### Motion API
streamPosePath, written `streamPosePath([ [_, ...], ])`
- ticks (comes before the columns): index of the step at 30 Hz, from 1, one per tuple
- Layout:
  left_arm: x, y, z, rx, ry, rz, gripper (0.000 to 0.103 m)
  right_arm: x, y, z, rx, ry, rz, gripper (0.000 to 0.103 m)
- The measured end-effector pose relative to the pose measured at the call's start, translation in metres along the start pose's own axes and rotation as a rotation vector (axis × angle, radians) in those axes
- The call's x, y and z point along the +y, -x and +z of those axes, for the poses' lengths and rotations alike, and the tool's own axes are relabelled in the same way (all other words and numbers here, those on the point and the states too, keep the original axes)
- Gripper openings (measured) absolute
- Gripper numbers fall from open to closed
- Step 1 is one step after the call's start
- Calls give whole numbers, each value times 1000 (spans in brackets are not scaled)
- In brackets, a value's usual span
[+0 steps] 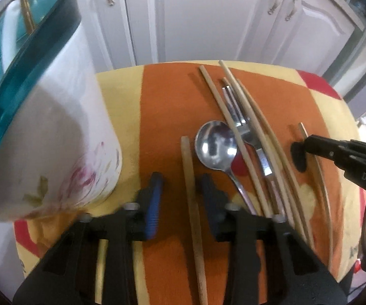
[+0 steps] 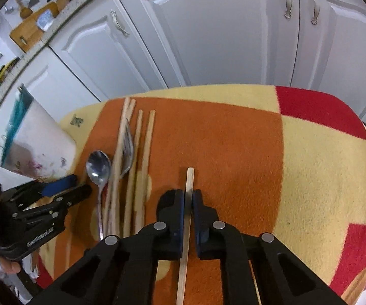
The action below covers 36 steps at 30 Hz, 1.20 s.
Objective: Organize utensils
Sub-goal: 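Grasp another wooden chopstick with the left tool while the right tool lifts its chopstick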
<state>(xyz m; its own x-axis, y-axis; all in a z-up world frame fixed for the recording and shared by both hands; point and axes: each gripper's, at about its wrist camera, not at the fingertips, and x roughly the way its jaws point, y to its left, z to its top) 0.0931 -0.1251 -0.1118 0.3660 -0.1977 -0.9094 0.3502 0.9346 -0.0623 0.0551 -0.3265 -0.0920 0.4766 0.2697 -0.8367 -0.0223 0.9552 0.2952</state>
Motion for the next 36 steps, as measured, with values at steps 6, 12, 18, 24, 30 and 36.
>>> streamPosePath([
  [6, 12, 27, -7, -23, 50, -85, 7, 7, 41, -7, -75, 10, 41, 5],
  [12, 12, 53, -15, -69, 39, -74, 7, 20, 74, -16, -130, 33, 61, 5],
  [18, -2, 30, -10, -28, 25, -50, 23, 17, 80, -25, -134, 18, 63, 5],
  [24, -5, -2, 1, 27, 45, -4, 23, 0, 51, -22, -50, -17, -10, 6],
  [30, -11, -8, 9, 25, -7, 16, 34, -16, 28, -17, -4, -41, -33, 22],
  [36, -18, -12, 13, 21, -71, 22, 38, -19, -3, -4, 3, -16, -97, 13],
])
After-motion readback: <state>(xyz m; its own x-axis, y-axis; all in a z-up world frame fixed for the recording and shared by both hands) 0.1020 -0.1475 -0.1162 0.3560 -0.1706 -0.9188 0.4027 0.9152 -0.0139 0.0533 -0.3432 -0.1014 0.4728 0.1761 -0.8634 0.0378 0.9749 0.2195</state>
